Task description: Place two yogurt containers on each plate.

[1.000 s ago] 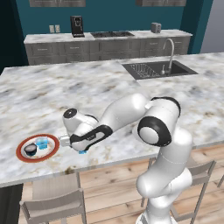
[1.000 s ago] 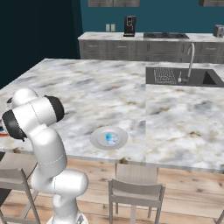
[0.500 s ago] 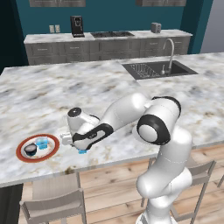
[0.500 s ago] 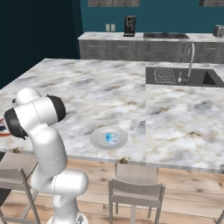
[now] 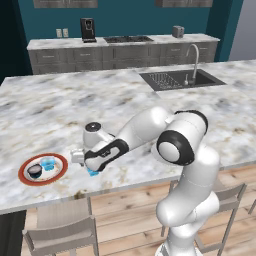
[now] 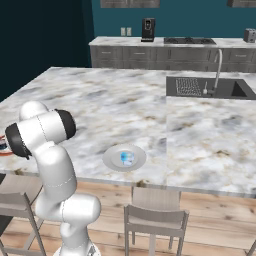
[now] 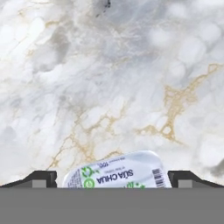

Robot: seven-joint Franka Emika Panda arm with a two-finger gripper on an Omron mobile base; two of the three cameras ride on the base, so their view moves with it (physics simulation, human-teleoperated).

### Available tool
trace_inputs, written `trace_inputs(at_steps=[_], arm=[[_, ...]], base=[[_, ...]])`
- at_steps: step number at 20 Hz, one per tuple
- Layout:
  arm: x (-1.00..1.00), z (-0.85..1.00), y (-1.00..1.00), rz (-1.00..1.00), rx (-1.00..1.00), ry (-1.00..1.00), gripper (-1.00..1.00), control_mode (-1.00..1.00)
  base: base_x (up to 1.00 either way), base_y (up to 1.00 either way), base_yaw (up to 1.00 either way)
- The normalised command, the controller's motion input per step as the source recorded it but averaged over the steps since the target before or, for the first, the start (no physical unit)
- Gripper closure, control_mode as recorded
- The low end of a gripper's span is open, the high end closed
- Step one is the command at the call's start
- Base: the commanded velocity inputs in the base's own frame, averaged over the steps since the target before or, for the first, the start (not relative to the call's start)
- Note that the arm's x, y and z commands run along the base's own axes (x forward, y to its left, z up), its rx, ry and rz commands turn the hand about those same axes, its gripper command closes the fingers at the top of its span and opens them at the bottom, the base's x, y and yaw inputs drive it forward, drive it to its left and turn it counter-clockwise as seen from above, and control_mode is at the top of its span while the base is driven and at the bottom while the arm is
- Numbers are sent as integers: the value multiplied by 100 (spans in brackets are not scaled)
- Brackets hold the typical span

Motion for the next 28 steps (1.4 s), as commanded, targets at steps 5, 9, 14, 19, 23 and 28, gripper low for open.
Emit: trace_inputs(at_steps=[5,9,14,19,23,28], arm=[[-3,-2,5,3,3,0,-100,-100],[-16,0,0,10,0,0,-100,-100],[-10,-5,0,14,0,-2,-100,-100],[0,-20,-1,11,-1,0,-100,-100],[0,-10,0,5,0,0,-100,-100],[1,0,-6,3,0,0,100,-100]], base=[[0,0,0],[0,0,0],[0,0,0],[0,0,0],[0,0,0],[0,0,0]])
